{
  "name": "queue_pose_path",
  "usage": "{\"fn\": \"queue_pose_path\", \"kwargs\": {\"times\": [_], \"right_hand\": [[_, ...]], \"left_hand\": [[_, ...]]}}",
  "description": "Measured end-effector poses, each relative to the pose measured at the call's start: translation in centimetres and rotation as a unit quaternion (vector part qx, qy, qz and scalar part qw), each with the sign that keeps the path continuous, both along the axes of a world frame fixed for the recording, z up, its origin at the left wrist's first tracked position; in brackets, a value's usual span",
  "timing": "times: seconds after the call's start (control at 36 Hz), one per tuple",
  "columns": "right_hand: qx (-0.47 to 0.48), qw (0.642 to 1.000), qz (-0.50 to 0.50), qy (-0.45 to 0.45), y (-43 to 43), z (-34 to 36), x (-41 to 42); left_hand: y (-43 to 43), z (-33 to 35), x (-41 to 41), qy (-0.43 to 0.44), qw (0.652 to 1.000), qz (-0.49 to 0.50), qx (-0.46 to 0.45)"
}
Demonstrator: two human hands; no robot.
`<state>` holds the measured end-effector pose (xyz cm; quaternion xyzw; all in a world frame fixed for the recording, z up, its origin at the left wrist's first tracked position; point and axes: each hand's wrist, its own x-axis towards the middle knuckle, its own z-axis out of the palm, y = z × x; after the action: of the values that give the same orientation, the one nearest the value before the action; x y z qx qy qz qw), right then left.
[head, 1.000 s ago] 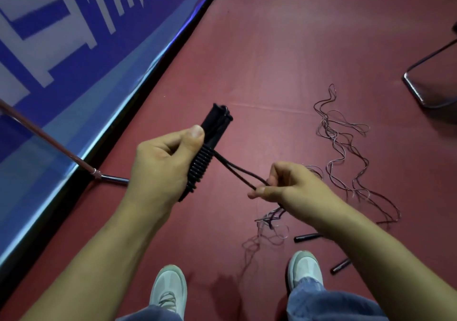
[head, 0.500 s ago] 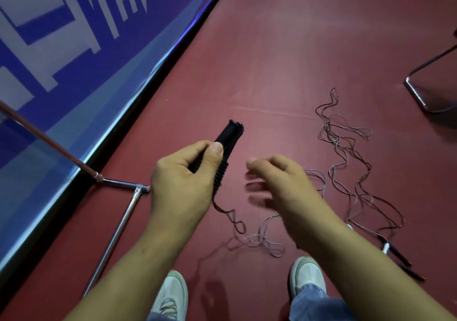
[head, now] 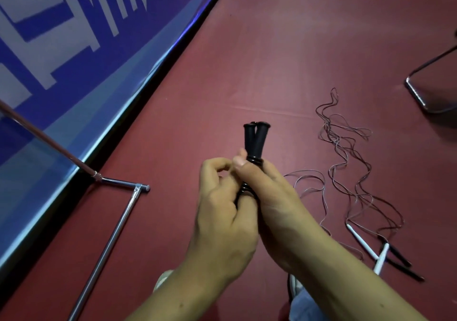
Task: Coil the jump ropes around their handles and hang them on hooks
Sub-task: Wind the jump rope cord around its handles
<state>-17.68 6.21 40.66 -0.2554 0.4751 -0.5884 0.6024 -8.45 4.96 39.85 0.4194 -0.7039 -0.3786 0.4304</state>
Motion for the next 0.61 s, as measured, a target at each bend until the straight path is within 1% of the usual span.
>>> {"fn": "queue_pose_path", "kwargs": {"times": [0.08, 0.17, 0.25, 0.33, 0.39, 0.53, 0.61], "right_hand": [[-0.017, 0.999, 0.011, 0.05, 0.4, 0.0, -1.3], [-0.033, 0.996, 0.025, 0.083, 0.6, 0.0, -2.1], [-0.047, 0.993, 0.041, 0.104, 0.9, 0.1, -2.9], [-0.057, 0.99, 0.064, 0.111, 1.3, 0.3, -3.5], [-0.053, 0.99, 0.075, 0.111, 1.4, 0.4, -3.5], [-0.039, 0.988, 0.092, 0.12, 1.7, 0.5, -3.6], [-0.033, 0.991, 0.094, 0.093, 1.8, 0.7, -3.3]], "left_hand": [[-0.4, 0.6, 0.5, 0.021, 0.998, -0.042, 0.032], [-1.3, 1.1, 1.2, 0.009, 0.998, -0.062, 0.011], [-2.0, 1.3, 1.7, 0.004, 0.997, -0.08, 0.022], [-2.4, 1.6, 2.2, 0.042, 0.993, -0.105, 0.032], [-2.6, 1.8, 2.3, 0.051, 0.992, -0.113, 0.029], [-2.9, 1.7, 2.1, 0.075, 0.991, -0.104, 0.048], [-3.2, 2.0, 1.8, 0.084, 0.989, -0.103, 0.058]]}}
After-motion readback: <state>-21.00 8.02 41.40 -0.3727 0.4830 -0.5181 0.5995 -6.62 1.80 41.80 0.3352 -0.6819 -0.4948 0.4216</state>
